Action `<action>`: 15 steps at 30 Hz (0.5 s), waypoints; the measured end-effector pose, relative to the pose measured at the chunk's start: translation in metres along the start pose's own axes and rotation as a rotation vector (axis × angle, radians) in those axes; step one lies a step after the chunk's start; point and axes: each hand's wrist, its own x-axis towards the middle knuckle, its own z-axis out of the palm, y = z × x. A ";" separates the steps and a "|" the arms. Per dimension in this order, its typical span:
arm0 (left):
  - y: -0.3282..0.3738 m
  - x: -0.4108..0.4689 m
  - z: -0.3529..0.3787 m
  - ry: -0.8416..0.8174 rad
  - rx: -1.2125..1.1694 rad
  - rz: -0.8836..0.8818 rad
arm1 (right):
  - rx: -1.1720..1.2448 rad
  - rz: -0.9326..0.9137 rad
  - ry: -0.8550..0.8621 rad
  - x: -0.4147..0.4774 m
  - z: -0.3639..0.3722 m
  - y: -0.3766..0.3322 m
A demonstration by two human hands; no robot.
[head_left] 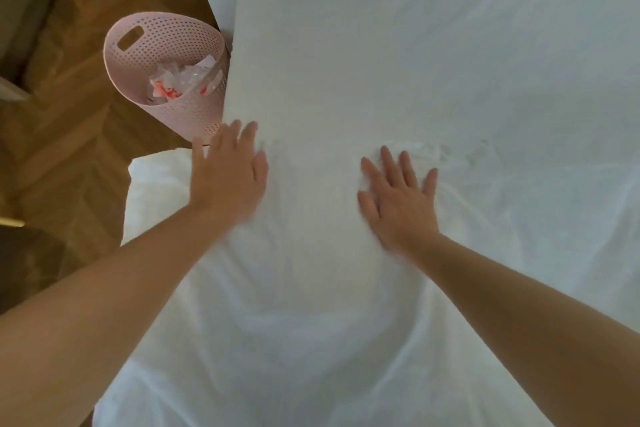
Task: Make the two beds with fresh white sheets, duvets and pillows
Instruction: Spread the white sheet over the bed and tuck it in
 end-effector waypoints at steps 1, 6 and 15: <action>0.011 -0.006 0.006 -0.049 0.011 0.077 | 0.008 -0.070 -0.005 -0.002 0.003 -0.011; -0.041 -0.028 0.036 -0.367 0.308 -0.268 | -0.160 0.112 -0.061 -0.009 0.021 0.041; 0.112 -0.082 0.028 -0.212 0.040 0.263 | -0.061 0.093 -0.039 -0.065 0.017 0.072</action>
